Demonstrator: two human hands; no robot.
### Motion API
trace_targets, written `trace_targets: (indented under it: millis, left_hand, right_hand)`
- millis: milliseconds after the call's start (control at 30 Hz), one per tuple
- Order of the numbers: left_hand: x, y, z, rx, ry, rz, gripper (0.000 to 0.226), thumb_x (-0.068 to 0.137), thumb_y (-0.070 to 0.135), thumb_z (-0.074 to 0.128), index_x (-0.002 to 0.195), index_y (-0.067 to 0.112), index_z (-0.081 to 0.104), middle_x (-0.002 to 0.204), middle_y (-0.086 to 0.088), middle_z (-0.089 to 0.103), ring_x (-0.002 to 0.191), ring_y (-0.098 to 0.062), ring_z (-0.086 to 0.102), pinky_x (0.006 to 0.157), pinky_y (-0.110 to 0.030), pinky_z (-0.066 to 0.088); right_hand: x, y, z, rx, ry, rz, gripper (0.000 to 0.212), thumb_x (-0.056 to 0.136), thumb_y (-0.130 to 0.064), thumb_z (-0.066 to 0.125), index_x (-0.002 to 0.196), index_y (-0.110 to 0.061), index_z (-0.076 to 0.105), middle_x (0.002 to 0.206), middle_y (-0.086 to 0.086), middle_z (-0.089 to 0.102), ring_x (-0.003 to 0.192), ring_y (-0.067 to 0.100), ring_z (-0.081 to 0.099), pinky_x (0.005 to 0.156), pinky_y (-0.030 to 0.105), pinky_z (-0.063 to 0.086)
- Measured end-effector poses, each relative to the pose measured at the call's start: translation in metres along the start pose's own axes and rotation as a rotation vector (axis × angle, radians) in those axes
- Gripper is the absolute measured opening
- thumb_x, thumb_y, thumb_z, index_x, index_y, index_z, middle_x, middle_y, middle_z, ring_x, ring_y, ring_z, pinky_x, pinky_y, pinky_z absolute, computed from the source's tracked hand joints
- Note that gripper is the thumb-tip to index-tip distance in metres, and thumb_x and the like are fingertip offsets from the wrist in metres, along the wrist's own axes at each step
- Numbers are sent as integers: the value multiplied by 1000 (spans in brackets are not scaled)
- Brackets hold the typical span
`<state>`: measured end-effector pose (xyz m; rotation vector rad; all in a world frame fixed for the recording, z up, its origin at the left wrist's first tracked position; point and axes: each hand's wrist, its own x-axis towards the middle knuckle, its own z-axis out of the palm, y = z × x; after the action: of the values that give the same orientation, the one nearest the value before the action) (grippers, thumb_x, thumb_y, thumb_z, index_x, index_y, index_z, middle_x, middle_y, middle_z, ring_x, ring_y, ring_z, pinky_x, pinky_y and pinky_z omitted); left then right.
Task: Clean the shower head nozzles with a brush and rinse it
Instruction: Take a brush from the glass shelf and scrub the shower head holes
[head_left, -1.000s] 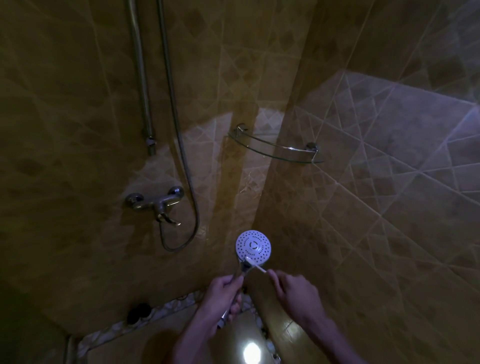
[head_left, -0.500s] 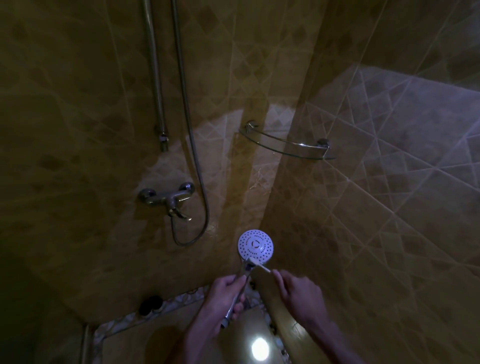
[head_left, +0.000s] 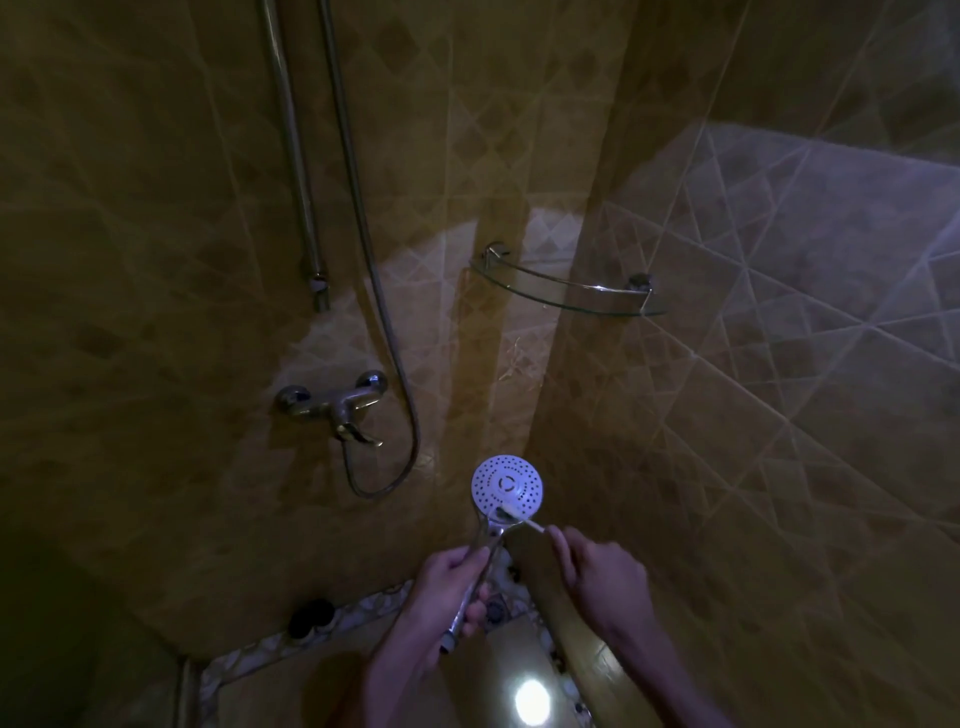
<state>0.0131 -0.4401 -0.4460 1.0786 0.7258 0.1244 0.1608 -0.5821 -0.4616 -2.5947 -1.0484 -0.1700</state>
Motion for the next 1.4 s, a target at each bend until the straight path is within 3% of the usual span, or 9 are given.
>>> trace_targets:
  millis: [167,367,567,667,833,1067,1267,1400]
  left_hand:
    - [3,3,4,0,-26,9,17,95,31,57,88,15,58,56,-1,52,36,-8,37,34,-14,27]
    - [1,8,2,-39,-6,8,17,96,27,56,90,11,57,55,-2,50,36,-8,37,33,-13,26]
    - [-4,11,7,-6,-7,21,17,97,27,55,94,10,55,58,-3,49,37,-8,36,32,-14,26]
    - [-5,13,9,-10,0,26,17,97,27,55,94,11,55,58,-3,49,37,-8,36,32,-14,26]
    - [-6,7,7,5,26,29,18,97,26,54,92,10,57,57,-2,50,36,-8,38,32,-14,26]
    - [-8,2,13,118,35,60,18,97,27,55,90,11,60,57,-1,50,38,-9,38,34,-16,28]
    - [-12,0,11,171,65,106,20,98,24,52,84,11,55,55,-1,48,36,-10,37,34,-16,28]
    - [-13,-2,14,193,66,110,21,98,23,53,88,5,57,54,-2,48,35,-10,37,33,-15,28]
  right_hand:
    - [26,14,-15,164,39,245,39,97,-57,32,108,-36,63,88,5,74,90,29,70,64,32,47]
    - [-6,-3,12,260,-93,167,38,95,-58,33,113,-38,61,95,3,75,92,25,70,69,34,53]
    - [35,17,-9,234,-14,246,41,97,-54,34,109,-30,66,93,9,75,92,32,69,69,36,52]
    - [28,18,-4,218,6,196,43,96,-56,31,106,-31,64,87,5,75,86,28,71,65,35,52]
    - [-5,11,14,99,-11,15,64,86,-74,4,92,-29,49,69,3,68,69,21,69,56,32,48]
    - [54,13,-20,31,50,165,56,94,-65,20,93,-27,61,79,5,71,81,29,70,63,34,48]
    - [6,-17,-4,-48,17,-94,65,90,-69,5,96,-28,55,73,5,70,72,26,70,61,33,50]
    - [29,-12,-19,-41,48,8,59,93,-66,14,99,-29,60,79,5,72,80,28,70,65,33,50]
